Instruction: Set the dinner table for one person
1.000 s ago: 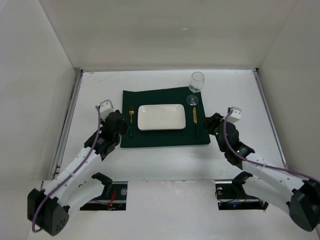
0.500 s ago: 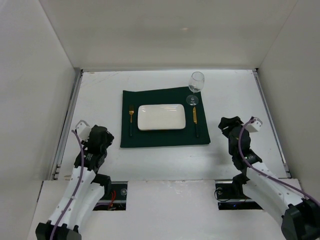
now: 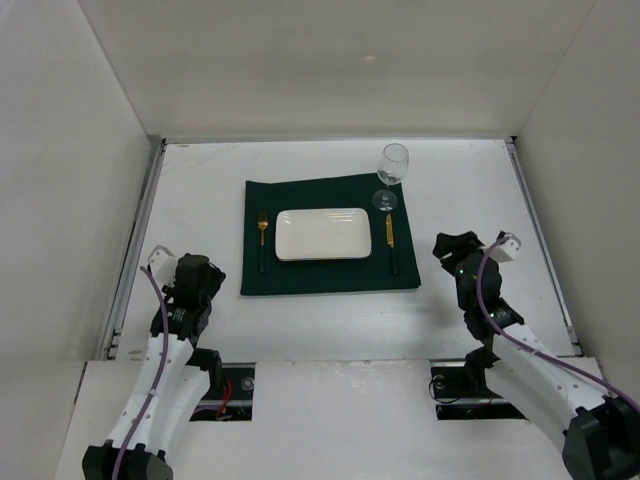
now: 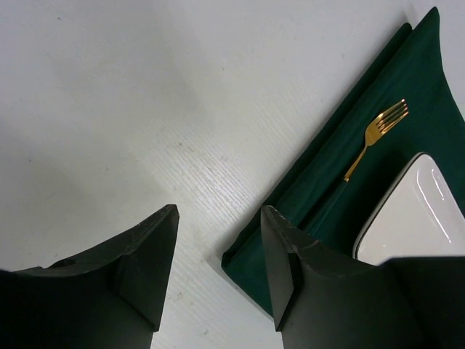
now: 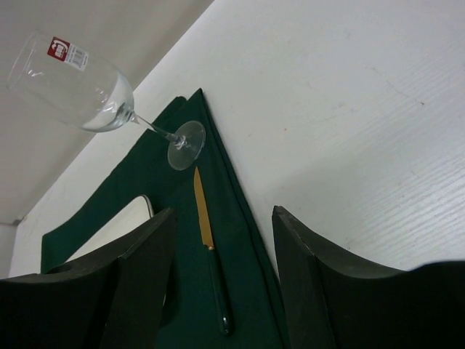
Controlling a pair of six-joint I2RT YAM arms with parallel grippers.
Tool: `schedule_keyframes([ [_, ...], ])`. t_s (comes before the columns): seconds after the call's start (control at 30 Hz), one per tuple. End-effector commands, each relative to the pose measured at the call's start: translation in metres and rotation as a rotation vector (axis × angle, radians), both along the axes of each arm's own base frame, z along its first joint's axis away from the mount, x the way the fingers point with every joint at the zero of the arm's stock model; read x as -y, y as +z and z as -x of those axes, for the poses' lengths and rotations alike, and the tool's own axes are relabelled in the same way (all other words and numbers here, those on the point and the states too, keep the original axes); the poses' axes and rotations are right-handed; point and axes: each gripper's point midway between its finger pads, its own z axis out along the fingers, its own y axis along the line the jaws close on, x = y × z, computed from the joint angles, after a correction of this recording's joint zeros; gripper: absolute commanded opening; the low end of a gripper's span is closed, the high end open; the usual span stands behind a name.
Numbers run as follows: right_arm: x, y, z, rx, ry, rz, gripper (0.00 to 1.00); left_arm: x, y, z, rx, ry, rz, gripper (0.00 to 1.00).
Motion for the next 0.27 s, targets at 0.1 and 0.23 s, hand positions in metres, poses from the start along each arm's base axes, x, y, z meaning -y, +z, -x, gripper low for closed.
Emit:
schedule_keyframes([
  [0.1,-0.0101,0.0207,-0.0073,0.063,0.034,-0.038,0.62,0.0062,0.0103,-0.0091,0.044,-0.032,0.012,0.45],
  [0.23,-0.0107,0.0194,-0.0091,0.055,0.035,-0.031,0.62,0.0083,0.0139,-0.0115,0.041,-0.051,0.0,0.46],
])
